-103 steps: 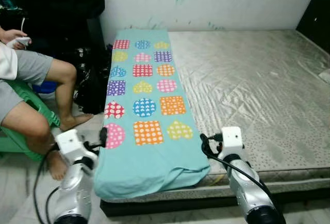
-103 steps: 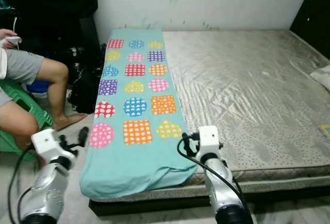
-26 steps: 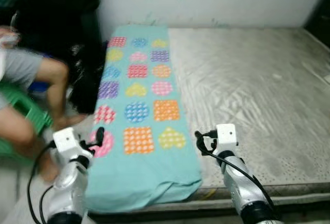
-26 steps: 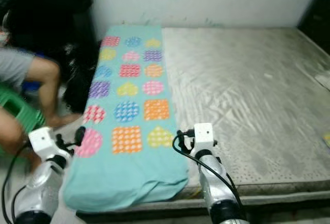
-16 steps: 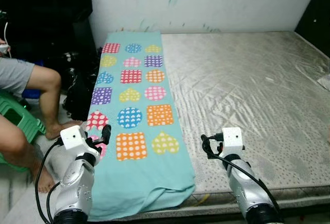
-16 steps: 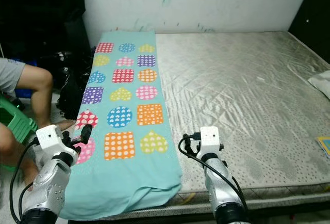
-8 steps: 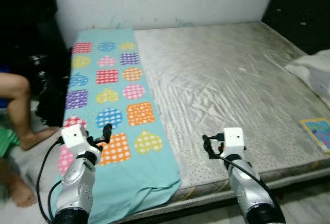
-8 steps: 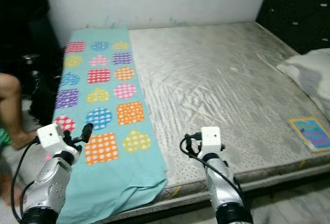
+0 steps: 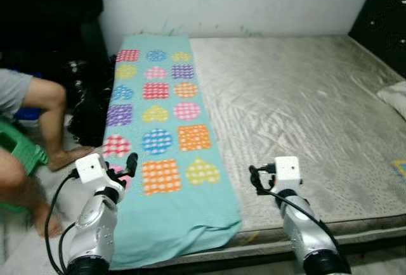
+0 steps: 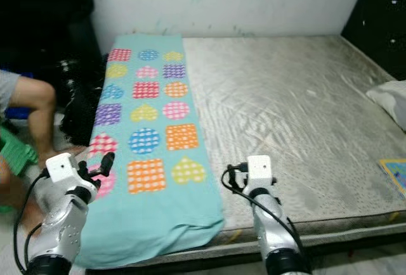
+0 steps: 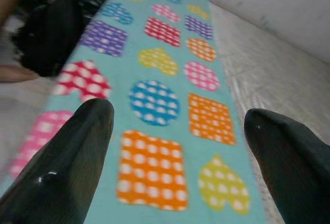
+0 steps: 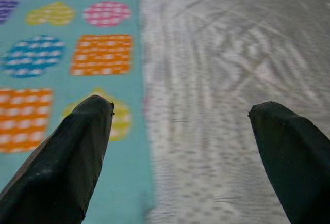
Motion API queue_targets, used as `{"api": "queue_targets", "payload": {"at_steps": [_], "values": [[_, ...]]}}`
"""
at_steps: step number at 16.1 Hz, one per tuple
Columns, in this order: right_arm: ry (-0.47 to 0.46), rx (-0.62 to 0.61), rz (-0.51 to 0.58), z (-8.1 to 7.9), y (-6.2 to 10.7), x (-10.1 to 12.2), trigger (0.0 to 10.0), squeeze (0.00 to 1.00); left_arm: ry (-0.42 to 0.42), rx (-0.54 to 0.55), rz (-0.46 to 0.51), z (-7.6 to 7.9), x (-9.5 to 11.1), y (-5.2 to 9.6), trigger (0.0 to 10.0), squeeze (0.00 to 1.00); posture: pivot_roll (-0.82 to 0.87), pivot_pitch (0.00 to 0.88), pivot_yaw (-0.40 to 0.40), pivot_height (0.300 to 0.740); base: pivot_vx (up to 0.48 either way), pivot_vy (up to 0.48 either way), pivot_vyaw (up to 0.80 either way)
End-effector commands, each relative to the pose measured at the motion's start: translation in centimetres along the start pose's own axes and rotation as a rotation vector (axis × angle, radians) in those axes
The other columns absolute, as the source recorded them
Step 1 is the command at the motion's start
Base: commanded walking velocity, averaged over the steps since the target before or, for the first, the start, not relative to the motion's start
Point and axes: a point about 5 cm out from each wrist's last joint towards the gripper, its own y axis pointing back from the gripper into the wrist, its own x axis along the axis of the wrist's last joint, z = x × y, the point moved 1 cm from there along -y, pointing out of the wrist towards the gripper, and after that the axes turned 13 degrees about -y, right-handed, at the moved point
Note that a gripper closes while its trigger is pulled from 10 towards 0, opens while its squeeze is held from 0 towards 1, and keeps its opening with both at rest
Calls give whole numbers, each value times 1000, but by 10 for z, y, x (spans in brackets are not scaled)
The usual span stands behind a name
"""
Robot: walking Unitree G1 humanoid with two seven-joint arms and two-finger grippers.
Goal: Clean up the room
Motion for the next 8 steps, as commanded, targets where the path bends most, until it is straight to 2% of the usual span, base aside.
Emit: {"api": "queue_targets", "payload": {"at_steps": [1, 2, 8], "values": [[0, -8, 7, 3, -1, 5, 10000, 0, -4, 3, -11, -1, -1, 0, 10000, 0, -134, 21, 12, 740, 0, 356, 0], [0, -8, 7, 3, -1, 5, 10000, 0, -4, 3, -12, -1, -1, -1, 10000, 0, -134, 21, 12, 740, 0, 356, 0], [9, -7, 7, 2, -2, 6, 10000, 0, -2, 4, -8, -1, 0, -2, 10000, 0, -134, 17, 12, 740, 0, 0, 0]]}}
